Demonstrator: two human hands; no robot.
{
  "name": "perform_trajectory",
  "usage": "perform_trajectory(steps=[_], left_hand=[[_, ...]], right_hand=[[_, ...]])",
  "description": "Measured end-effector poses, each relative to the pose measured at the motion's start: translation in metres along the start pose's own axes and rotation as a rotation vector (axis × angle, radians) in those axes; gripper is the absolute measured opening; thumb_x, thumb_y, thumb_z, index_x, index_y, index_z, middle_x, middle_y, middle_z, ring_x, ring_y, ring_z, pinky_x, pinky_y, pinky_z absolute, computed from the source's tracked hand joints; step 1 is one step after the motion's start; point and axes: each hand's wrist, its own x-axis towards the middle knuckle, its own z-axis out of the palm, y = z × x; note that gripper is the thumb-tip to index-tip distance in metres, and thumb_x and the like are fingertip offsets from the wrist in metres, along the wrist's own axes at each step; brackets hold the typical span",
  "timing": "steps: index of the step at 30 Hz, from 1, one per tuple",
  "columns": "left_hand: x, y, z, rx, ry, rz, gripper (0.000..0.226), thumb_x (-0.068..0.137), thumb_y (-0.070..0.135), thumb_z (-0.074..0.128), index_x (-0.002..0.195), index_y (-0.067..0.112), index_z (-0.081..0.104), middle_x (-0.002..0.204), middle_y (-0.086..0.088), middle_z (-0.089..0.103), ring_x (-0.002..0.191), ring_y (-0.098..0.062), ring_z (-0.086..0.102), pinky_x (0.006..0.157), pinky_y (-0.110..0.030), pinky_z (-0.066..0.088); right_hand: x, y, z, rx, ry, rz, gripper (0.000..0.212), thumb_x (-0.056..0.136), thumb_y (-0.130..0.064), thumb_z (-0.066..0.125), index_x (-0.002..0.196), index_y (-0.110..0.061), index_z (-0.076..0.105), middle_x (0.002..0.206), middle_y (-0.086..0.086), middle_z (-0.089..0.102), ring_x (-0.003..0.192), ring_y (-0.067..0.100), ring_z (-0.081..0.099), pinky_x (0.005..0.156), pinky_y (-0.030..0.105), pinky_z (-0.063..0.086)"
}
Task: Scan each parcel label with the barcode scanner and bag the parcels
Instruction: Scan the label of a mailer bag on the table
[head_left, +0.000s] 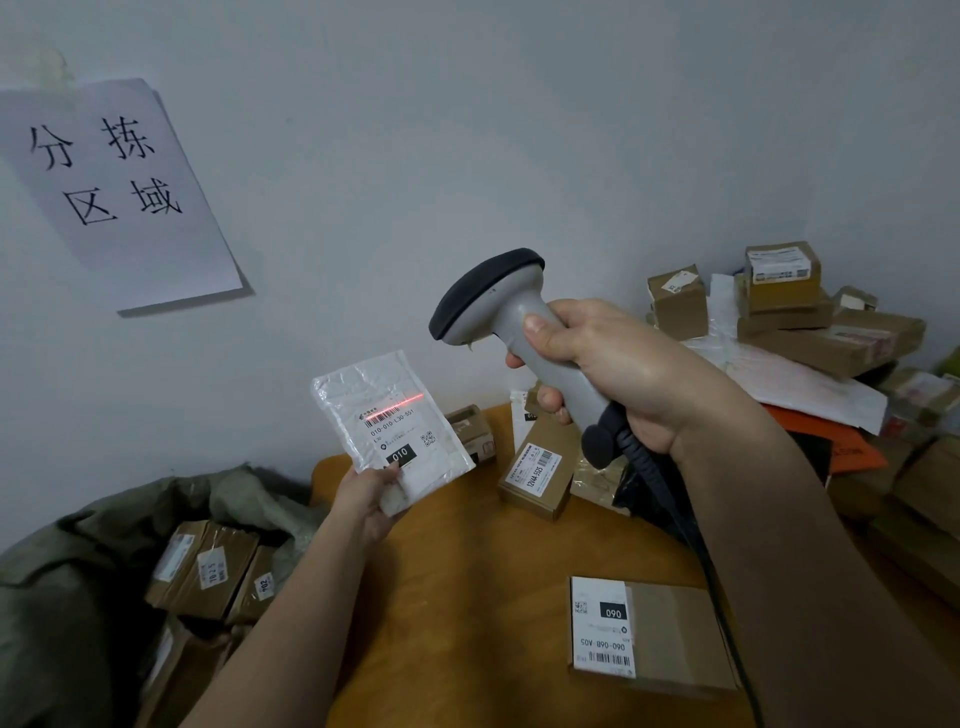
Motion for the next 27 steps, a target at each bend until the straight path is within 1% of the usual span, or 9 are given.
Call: perform_trajectory(steps=[7, 11, 14, 15, 17, 19, 22, 24, 27], left_hand=[[-0.006, 0.001, -0.024, -0.065, 0.01, 0.021, 0.046, 0.094, -0.013, 0.042, 0.129, 0.016, 0.051, 0.122, -0.012, 0.062, 0.105, -0.034, 0.061, 0.076, -0.055, 0.051], [-0.008, 0.003, -0.046, -0.084, 0.016, 0.045, 0.055, 0.092, -0.017, 0.034, 0.132, 0.015, 0.052, 0.129, -0.013, 0.06, 0.108, -0.034, 0.06, 0.078, -0.054, 0.05], [-0.013, 0.004, -0.071, -0.099, 0.052, 0.041, 0.049, 0.091, -0.017, 0.032, 0.116, 0.017, 0.057, 0.116, -0.01, 0.065, 0.095, -0.03, 0.064, 0.063, -0.046, 0.058], [-0.015, 0.004, -0.08, -0.104, 0.063, 0.033, 0.048, 0.092, -0.016, 0.033, 0.118, 0.017, 0.056, 0.116, -0.01, 0.065, 0.094, -0.029, 0.064, 0.061, -0.045, 0.059], [-0.015, 0.004, -0.101, -0.123, 0.097, 0.042, 0.05, 0.093, -0.014, 0.034, 0.128, 0.017, 0.052, 0.123, -0.01, 0.062, 0.102, -0.032, 0.062, 0.075, -0.05, 0.057], [-0.016, 0.004, -0.124, -0.124, 0.189, 0.099, 0.05, 0.095, -0.013, 0.036, 0.131, 0.019, 0.049, 0.123, -0.008, 0.06, 0.108, -0.033, 0.059, 0.089, -0.056, 0.051], [-0.02, 0.013, -0.154, -0.059, 0.406, 0.232, 0.054, 0.092, -0.014, 0.04, 0.133, 0.018, 0.049, 0.118, -0.005, 0.06, 0.107, -0.029, 0.06, 0.088, -0.049, 0.053], [-0.022, 0.025, -0.174, 0.053, 0.565, 0.316, 0.053, 0.089, -0.014, 0.037, 0.133, 0.012, 0.052, 0.119, -0.008, 0.062, 0.106, -0.028, 0.06, 0.085, -0.041, 0.052], [-0.018, 0.041, -0.203, 0.244, 0.764, 0.327, 0.043, 0.09, -0.007, 0.043, 0.13, 0.005, 0.054, 0.124, -0.017, 0.061, 0.111, -0.035, 0.059, 0.093, -0.039, 0.05]], right_hand=[[0.005, -0.004, 0.029, -0.024, -0.063, 0.018, 0.025, 0.105, -0.025, 0.043, 0.118, -0.006, 0.053, 0.105, 0.01, 0.056, 0.058, 0.013, 0.049, 0.054, 0.026, 0.043], [0.01, -0.002, 0.052, -0.059, -0.102, 0.031, 0.026, 0.105, -0.026, 0.043, 0.116, -0.005, 0.053, 0.093, 0.005, 0.056, 0.058, 0.013, 0.05, 0.054, 0.027, 0.044], [0.017, 0.003, 0.073, -0.068, -0.127, 0.042, 0.027, 0.104, -0.026, 0.044, 0.117, -0.004, 0.053, 0.096, 0.006, 0.058, 0.058, 0.013, 0.05, 0.055, 0.028, 0.044], [0.021, 0.005, 0.082, -0.061, -0.137, 0.048, 0.027, 0.104, -0.026, 0.044, 0.117, -0.004, 0.054, 0.1, 0.008, 0.059, 0.057, 0.013, 0.05, 0.056, 0.03, 0.045], [0.027, 0.011, 0.098, -0.023, -0.161, 0.084, 0.029, 0.104, -0.028, 0.046, 0.116, -0.004, 0.056, 0.103, 0.012, 0.059, 0.057, 0.013, 0.051, 0.057, 0.03, 0.045], [0.034, 0.02, 0.113, -0.009, -0.186, 0.137, 0.031, 0.103, -0.031, 0.048, 0.115, -0.004, 0.057, 0.092, 0.015, 0.059, 0.056, 0.014, 0.052, 0.056, 0.03, 0.045], [0.04, 0.034, 0.13, 0.014, -0.226, 0.229, 0.029, 0.102, -0.033, 0.049, 0.115, -0.008, 0.056, 0.074, 0.012, 0.055, 0.056, 0.016, 0.053, 0.055, 0.03, 0.045], [0.043, 0.044, 0.139, 0.032, -0.241, 0.276, 0.029, 0.102, -0.032, 0.05, 0.115, -0.007, 0.056, 0.074, 0.012, 0.054, 0.054, 0.015, 0.054, 0.053, 0.028, 0.045], [0.048, 0.059, 0.147, 0.04, -0.246, 0.326, 0.03, 0.102, -0.031, 0.05, 0.117, -0.006, 0.055, 0.08, 0.013, 0.054, 0.052, 0.013, 0.054, 0.049, 0.026, 0.045]])
